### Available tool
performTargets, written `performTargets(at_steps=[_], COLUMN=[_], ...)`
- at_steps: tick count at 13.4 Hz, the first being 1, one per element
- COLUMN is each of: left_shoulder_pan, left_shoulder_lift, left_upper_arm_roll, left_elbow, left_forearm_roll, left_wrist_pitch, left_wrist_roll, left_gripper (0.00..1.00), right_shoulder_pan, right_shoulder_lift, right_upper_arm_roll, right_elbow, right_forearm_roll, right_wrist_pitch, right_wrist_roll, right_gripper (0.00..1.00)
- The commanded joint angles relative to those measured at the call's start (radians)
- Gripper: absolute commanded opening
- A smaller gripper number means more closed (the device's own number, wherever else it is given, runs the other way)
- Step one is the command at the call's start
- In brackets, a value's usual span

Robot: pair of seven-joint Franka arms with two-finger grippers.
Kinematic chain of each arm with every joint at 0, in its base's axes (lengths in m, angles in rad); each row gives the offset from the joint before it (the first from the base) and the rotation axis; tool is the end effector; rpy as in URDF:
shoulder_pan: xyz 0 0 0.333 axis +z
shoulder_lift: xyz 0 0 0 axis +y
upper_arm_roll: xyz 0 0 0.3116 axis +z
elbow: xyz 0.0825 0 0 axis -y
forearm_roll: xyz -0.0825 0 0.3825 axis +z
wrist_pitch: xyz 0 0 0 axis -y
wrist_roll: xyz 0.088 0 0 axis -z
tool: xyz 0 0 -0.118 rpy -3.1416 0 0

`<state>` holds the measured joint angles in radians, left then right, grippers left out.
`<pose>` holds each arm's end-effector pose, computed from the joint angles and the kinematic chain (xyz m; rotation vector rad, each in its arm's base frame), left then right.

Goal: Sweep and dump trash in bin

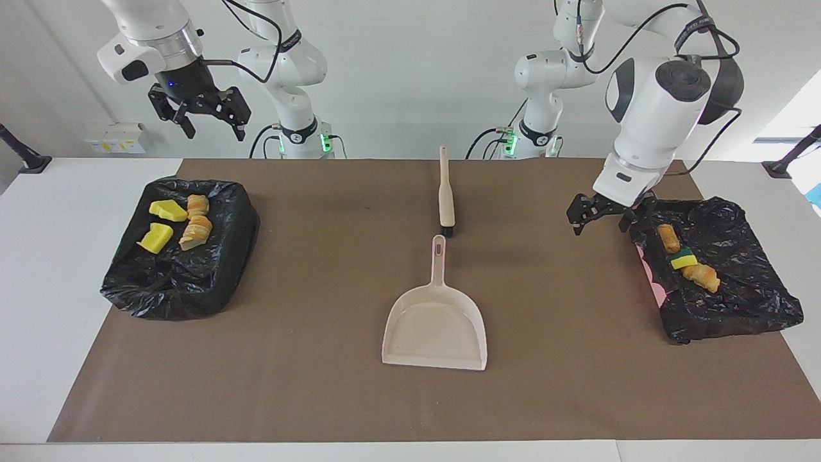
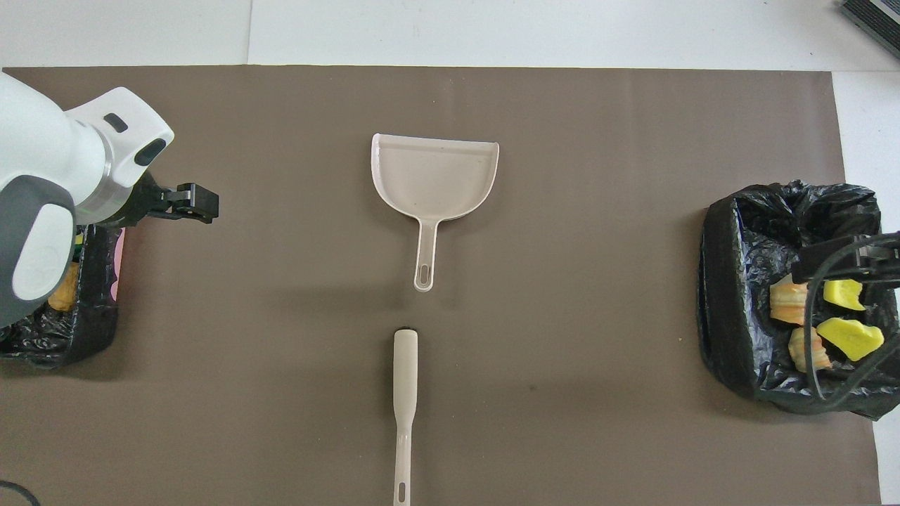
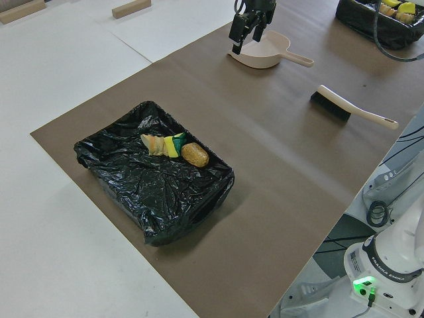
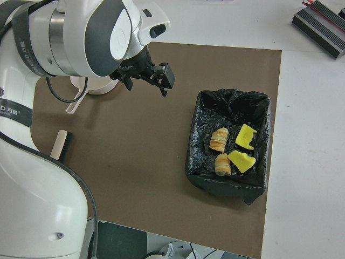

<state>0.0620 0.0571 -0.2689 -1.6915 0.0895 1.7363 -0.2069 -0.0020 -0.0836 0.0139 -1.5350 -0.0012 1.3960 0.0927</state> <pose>0.5676 -0.1065 0.5353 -3.0679 0.0228 -0.0078 0.5074 0.0062 0.6552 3.1326 -0.1270 -0.0866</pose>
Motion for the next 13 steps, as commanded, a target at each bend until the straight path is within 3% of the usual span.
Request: performTargets(at_steps=[1, 3, 5, 9, 13], left_shoulder_pan=[0.009, 0.022, 0.074, 0.094, 0.091], left_shoulder_lift=[-0.075, -0.111, -0.144, -0.149, -0.214], left_upper_arm_roll=[-0.001, 0.002, 0.002, 0.011, 0.025], left_elbow=[-0.014, -0.031, -0.080, -0.077, -0.069], left_forearm_roll=[-0.002, -0.016, -0.118, -0.123, -0.126], left_wrist_pitch=[-0.142, -0.211, -0.211, -0.204, -0.218], left_wrist_roll=[0.000, 0.003, 0.000, 0.009, 0.012], left_gripper=[1.00, 1.00, 1.00, 1.00, 1.00], right_shoulder_pan=[-0.006, -0.006, -0.006, -0.006, -0.006], right_shoulder_lift=[-0.016, -0.016, -0.016, -0.016, -0.016], right_upper_arm_roll=[0.000, 0.000, 0.000, 0.000, 0.000], right_elbow=[-0.017, -0.017, -0.017, -0.017, -0.017], right_forearm_roll=[0.020, 0.020, 0.020, 0.020, 0.020], right_wrist_pitch=[0.003, 0.003, 0.003, 0.003, 0.003], right_wrist_roll=[0.002, 0.002, 0.002, 0.002, 0.002], right_gripper=[1.00, 1.00, 1.00, 1.00, 1.00])
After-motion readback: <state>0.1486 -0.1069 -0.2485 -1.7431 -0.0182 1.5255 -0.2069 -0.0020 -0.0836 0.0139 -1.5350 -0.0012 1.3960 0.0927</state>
